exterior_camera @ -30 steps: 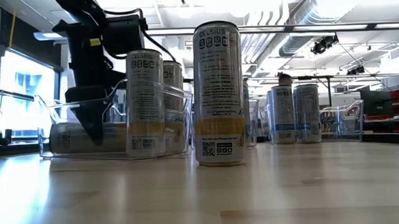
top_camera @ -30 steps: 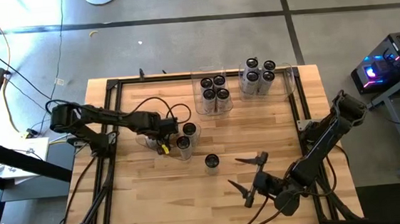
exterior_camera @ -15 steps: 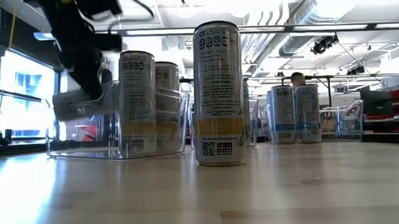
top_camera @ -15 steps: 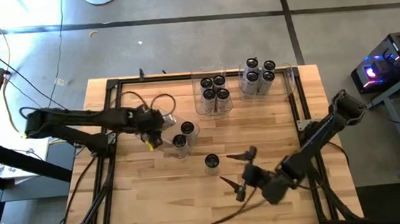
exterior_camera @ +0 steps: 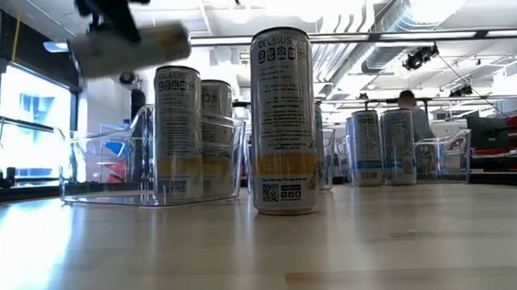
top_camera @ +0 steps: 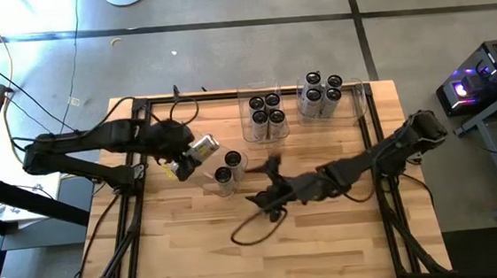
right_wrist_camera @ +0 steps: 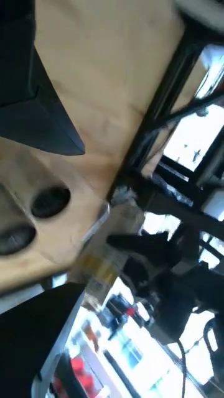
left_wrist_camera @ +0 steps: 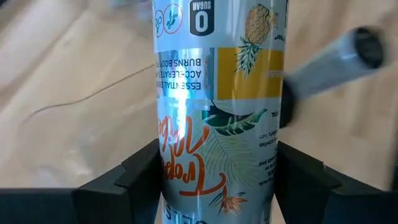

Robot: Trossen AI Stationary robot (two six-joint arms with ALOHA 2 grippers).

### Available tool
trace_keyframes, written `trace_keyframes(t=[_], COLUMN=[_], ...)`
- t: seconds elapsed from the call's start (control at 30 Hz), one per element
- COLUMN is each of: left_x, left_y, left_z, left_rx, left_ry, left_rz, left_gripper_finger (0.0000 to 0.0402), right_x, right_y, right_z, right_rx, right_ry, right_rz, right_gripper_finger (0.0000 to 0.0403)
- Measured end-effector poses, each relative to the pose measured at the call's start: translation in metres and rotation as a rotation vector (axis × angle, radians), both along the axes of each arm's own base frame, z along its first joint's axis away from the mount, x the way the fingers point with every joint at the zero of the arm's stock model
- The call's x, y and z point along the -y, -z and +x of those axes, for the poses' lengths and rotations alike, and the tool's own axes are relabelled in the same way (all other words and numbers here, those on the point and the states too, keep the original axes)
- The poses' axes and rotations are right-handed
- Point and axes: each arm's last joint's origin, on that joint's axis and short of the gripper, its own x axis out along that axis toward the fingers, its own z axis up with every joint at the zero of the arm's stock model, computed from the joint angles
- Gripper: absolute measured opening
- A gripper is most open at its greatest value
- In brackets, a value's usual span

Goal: Sort soda cans
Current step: Adjust the white-yellow soda can into the top left transparent bin

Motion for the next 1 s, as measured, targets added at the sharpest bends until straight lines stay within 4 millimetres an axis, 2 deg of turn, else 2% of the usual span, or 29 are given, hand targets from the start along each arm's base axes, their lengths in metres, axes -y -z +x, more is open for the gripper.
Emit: trace_keyframes(t=[0.13,0.3,0.47,0.63,0.87,1.0], left_x=[0.009,0.026,0.043,0.061,0.08,0.086], left_y=[-0.011,-0.01,-0.006,-0.005,0.0,0.0], left_z=[0.002,0.003,0.007,0.015,0.025,0.026], left_rx=[0.054,0.044,0.028,0.058,0.079,0.096], left_ry=[0.041,0.049,0.047,0.087,0.138,0.161], left_rz=[-0.092,-0.166,-0.166,-0.17,-0.171,-0.172], left_gripper_finger=[0.0234,0.0234,0.0234,0.0234,0.0234,0.0234], right_x=[0.001,-0.016,-0.035,-0.045,-0.05,-0.049], right_y=[0.0,0.011,0.023,0.029,0.03,0.03], right_z=[0.021,0.049,0.073,0.093,0.111,0.112], right_rx=[-0.033,-0.098,-0.177,-0.258,-0.342,-0.359], right_ry=[-0.025,-0.059,0.053,0.097,0.135,0.125], right_rz=[-0.163,-0.411,-0.645,-0.856,-1.04,-1.062], right_gripper_finger=[0.0348,0.0348,0.0348,0.0348,0.0348,0.0348])
